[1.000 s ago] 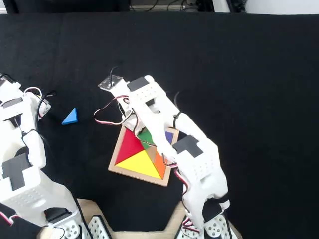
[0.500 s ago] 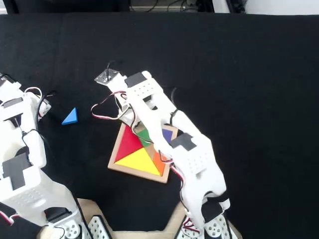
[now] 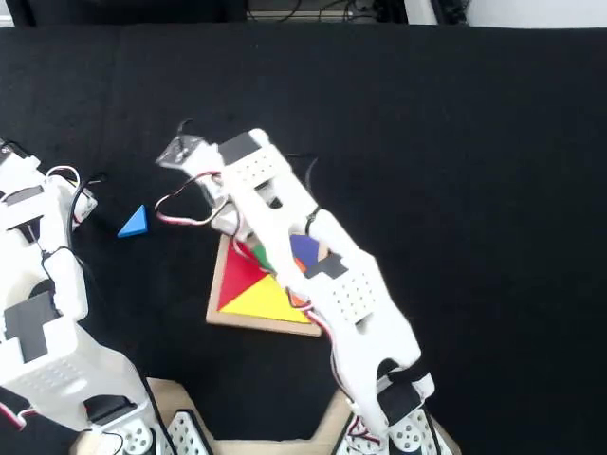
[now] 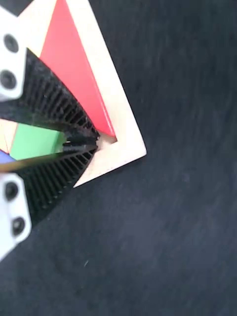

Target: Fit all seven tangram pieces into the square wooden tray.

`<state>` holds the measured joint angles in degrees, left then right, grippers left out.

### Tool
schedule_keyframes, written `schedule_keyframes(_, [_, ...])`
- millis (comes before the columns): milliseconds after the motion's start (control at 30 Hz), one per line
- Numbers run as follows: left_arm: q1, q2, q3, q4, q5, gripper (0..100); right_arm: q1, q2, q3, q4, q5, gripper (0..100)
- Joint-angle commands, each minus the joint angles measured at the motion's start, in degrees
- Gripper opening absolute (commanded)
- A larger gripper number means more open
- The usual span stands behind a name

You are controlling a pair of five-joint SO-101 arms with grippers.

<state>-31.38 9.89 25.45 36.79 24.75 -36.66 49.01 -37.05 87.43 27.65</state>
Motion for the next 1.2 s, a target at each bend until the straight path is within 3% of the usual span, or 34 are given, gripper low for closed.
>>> schedule_keyframes(0, [-0.2, -0.4, -2.1, -0.8, 0.7, 15, -3.5, -0.2, -2.3, 2.3, 1.0, 1.1])
schedule_keyframes(200, [-0.7, -0.4, -2.1, -0.6, 0.9, 15, -3.2, -2.2, -6.1, 7.4, 1.7, 1.1])
schedule_keyframes(533, [-1.8, -0.4, -2.1, -0.4, 3.9, 15, 7.7, -18.3, -14.8, 13.6, 1.0, 1.1])
schedule_keyframes(733, [-1.5, -0.4, -2.1, -0.7, 3.9, 15, 14.3, -32.7, -12.5, 13.8, -7.6, 1.1])
schedule_keyframes(967, [-0.1, -0.4, -2.2, -0.8, 3.7, 15, 15.4, -54.7, 19.3, 11.5, -9.2, 1.1])
schedule_keyframes(1167, [0.5, -0.4, -2.4, -0.8, 1.5, 15, 26.5, -67.0, 51.6, -9.1, -10.4, 1.1])
